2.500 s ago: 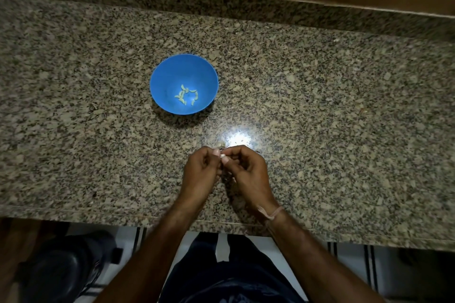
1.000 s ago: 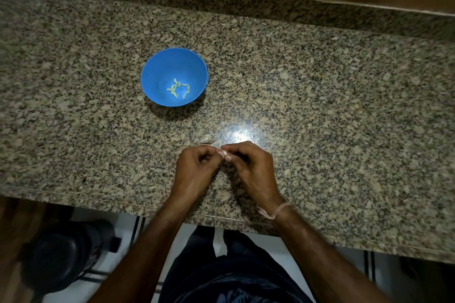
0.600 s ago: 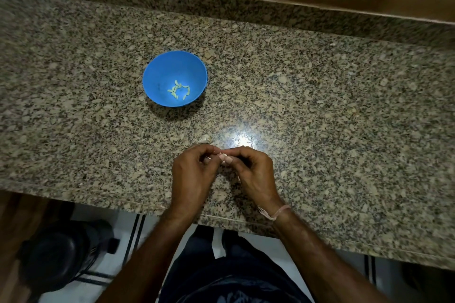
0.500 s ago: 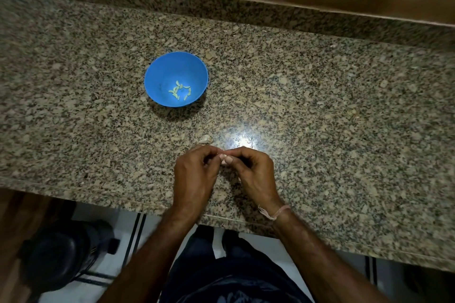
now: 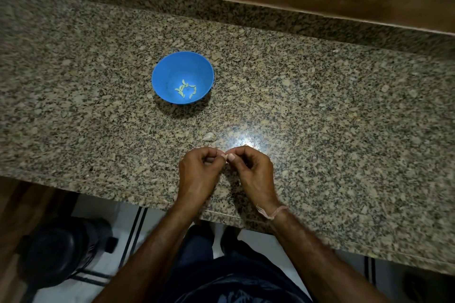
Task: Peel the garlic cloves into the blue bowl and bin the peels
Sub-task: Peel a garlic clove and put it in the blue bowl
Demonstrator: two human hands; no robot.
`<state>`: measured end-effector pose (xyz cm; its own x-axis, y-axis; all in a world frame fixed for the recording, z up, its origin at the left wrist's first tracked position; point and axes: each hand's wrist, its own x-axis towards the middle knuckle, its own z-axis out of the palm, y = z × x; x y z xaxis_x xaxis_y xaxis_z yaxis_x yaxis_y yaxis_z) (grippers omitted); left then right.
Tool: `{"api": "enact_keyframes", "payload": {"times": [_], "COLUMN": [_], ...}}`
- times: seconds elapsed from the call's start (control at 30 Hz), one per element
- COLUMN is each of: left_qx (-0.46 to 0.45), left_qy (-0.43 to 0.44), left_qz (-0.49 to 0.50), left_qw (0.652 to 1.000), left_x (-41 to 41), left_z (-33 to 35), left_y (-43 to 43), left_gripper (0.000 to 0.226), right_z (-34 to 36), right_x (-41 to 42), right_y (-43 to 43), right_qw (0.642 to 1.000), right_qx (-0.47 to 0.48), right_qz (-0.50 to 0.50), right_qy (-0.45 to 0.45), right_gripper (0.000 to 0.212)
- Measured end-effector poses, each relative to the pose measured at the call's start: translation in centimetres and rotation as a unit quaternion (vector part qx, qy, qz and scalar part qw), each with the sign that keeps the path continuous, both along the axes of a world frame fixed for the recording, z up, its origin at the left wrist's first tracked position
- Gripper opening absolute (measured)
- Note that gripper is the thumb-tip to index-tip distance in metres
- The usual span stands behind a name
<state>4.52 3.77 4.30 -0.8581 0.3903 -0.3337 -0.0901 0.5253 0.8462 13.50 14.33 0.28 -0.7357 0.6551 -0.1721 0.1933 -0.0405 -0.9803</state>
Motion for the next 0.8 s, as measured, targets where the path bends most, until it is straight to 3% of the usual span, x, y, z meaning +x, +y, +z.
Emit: {"api": "enact_keyframes", "payload": {"times": [0.1,0.27,0.63,0.8], "left_qx": [0.059,0.093,0.033,0.033], "left_qy": [-0.076,-0.118,0.013,0.009], "left_qz": [0.036,0.018,-0.071,-0.087], "left_qw": [0.995,0.988,0.997,0.996], "left_x": [0.0,-0.8,-3.2,-4.1], "left_z": [0.1,0.0,1.7,1.3], "left_y": [-0.3,-1.0,-2.8,-3.4], "left_gripper": [0.005,0.007,0.007,0.004], "right_z": [0.6,0.9,2.5,2.8], "right_x": [-0.2,-0.7,-2.0,-2.2], "right_y": [-0.4,-0.9,-2.9,-3.8], "right_qw": [1.000,1.000,0.999,0.999], "right_qx": [-0.020,-0.004,0.021,0.024], "right_qz": [-0.005,-0.014,-0.012,-0.031], "right_qy": [0.013,0.006,0.024,0.031], "right_gripper": [0.011,0.017,0.017,0.010]}}
